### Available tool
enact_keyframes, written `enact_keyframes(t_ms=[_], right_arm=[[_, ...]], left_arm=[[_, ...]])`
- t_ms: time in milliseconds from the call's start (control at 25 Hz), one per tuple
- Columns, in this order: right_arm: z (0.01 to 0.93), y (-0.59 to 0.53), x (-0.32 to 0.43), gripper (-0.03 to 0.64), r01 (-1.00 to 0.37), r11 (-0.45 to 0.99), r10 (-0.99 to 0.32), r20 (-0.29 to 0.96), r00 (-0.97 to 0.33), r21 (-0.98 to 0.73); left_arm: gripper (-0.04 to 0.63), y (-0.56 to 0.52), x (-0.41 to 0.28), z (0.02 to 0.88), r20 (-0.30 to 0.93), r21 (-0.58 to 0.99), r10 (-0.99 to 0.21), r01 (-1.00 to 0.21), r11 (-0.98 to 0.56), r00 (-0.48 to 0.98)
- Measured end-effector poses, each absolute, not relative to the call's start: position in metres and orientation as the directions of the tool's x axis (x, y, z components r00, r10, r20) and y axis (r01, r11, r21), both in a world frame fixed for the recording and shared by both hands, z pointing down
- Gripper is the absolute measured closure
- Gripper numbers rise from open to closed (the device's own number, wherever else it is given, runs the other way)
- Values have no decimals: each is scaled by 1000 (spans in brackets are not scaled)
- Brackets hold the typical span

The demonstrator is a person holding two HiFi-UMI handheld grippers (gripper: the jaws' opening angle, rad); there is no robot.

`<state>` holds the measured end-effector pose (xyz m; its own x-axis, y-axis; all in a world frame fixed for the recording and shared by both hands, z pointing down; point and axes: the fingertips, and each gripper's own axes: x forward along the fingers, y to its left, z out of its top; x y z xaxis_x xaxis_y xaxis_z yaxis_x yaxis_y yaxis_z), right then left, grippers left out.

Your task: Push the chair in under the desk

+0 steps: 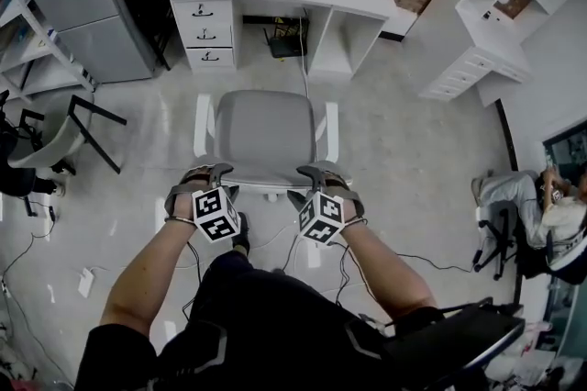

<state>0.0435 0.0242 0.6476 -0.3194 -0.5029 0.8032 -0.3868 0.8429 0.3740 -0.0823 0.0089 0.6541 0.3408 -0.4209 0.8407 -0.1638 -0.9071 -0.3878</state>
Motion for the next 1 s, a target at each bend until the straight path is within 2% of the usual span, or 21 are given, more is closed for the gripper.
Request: enact_keyframes(t_ms=[40, 240, 320, 560, 720, 800, 1000], right_arm=[[654, 24, 43, 380, -372, 847, -499, 809, -312, 379], [679, 20, 48, 388, -341, 863, -465, 851, -245, 374], [686, 18, 50, 430, -326, 867, -458, 860, -224, 376], [700, 14, 51, 450, -284, 885, -434, 874, -220, 369], [709, 17, 49, 528, -198, 900, -425, 881, -207, 388], [710, 16, 49, 552, -172, 897, -437, 877, -198, 408], [713, 5, 52, 566, -146, 894, -445, 877, -184, 423]], left_arm=[[403, 8, -82, 660, 851, -386, -411, -143, -911, 327], [425, 9, -80, 679, 885, -350, -360, -88, -933, 296], [451, 8, -79, 681, 888, -342, -353, -88, -935, 294], [468, 8, -78, 684, 906, -312, -308, -36, -949, 291], [471, 9, -80, 688, 924, -273, -273, -35, -961, 269], [472, 8, -80, 688, 922, -279, -278, -32, -960, 268], [472, -1, -77, 689, 912, -304, -302, -35, -952, 277]])
